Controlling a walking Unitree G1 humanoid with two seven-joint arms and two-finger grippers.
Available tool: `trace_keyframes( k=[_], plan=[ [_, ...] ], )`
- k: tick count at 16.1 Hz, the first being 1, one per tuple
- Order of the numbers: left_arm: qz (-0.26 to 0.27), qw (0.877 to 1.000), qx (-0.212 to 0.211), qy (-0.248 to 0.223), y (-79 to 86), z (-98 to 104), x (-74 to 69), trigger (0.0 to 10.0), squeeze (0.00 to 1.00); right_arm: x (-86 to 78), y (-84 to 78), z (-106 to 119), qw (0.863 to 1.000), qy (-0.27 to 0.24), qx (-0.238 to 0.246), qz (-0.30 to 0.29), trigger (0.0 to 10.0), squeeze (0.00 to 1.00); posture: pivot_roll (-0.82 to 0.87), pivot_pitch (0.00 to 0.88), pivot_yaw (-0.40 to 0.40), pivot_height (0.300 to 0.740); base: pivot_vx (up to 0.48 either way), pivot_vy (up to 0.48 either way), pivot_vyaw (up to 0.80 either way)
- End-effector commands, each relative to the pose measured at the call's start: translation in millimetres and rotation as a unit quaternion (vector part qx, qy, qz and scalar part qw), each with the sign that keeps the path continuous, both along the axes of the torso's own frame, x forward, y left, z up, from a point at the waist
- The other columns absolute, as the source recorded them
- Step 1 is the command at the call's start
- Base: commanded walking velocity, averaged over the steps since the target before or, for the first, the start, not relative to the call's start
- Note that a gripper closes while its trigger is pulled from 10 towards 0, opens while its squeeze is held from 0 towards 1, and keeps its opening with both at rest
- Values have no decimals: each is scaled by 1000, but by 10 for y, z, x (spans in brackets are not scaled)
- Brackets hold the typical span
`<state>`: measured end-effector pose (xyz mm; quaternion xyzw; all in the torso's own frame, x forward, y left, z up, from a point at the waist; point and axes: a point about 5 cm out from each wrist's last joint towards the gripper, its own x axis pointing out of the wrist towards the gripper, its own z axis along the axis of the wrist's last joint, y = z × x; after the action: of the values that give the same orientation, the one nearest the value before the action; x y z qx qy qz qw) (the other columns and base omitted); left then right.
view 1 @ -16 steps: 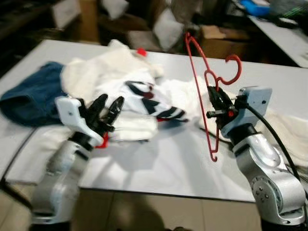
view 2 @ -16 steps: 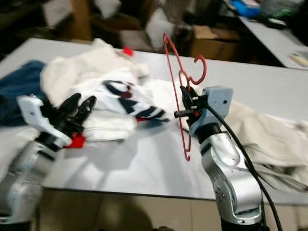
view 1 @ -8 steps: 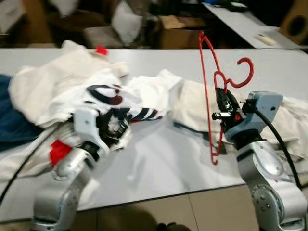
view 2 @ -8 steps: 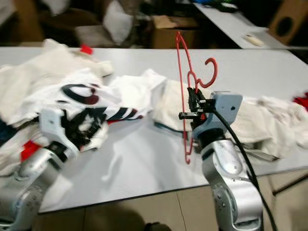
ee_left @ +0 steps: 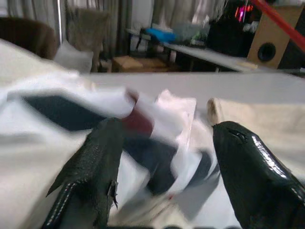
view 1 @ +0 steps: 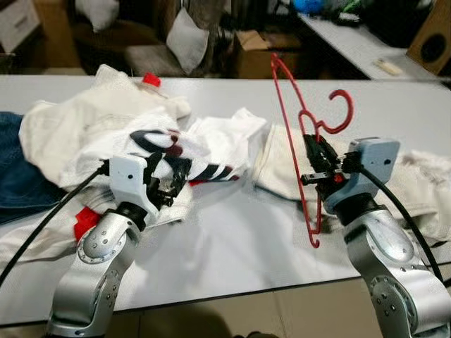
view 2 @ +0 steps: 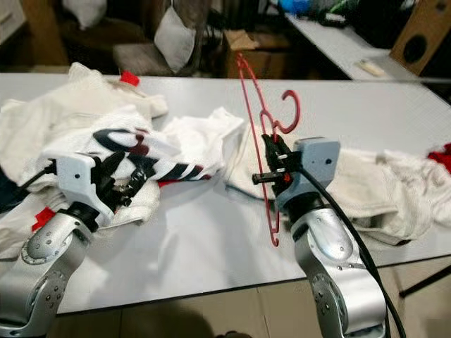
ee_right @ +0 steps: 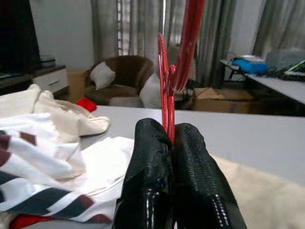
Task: Hang hanger
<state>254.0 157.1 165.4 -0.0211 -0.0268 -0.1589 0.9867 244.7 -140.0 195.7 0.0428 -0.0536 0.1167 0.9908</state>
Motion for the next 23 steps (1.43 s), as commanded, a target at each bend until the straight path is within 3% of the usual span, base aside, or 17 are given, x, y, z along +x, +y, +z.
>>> trace_keyframes(
  k=[1,5,13,17,20,22,23],
  plan=[
    [-8,1000,-13,-19,-42,85,-23,10000,0,-11,21,42,1000,-8,-15,6,10000,0,-79,0,-79,740,0,-262,0],
    [-46,998,-7,-34,-82,107,-78,10000,0,-15,-49,21,1000,-2,-11,-9,10000,0,-83,0,-75,740,0,-262,0],
    [-48,998,4,-38,-63,114,-29,10000,0,-50,-25,62,1000,-10,10,-5,10000,0,-102,0,-50,740,0,-263,-441],
    [-42,999,9,-31,-48,62,-5,10000,0,-57,-49,43,1000,-6,15,-11,10000,0,-103,0,-42,740,0,-264,0],
    [-33,999,31,-16,-70,-12,44,10000,0,-14,-197,-26,999,8,-3,-36,10000,0,-95,0,-41,740,0,-175,0],
    [-30,999,28,19,-55,-127,72,10000,0,22,-299,-107,998,24,-21,-59,10000,0,-103,0,-31,740,0,0,0],
    [-49,998,11,29,-90,-152,47,10000,1000,7,-350,-121,997,29,-24,-67,10000,0,-103,0,-32,740,0,0,0]
  ],
)
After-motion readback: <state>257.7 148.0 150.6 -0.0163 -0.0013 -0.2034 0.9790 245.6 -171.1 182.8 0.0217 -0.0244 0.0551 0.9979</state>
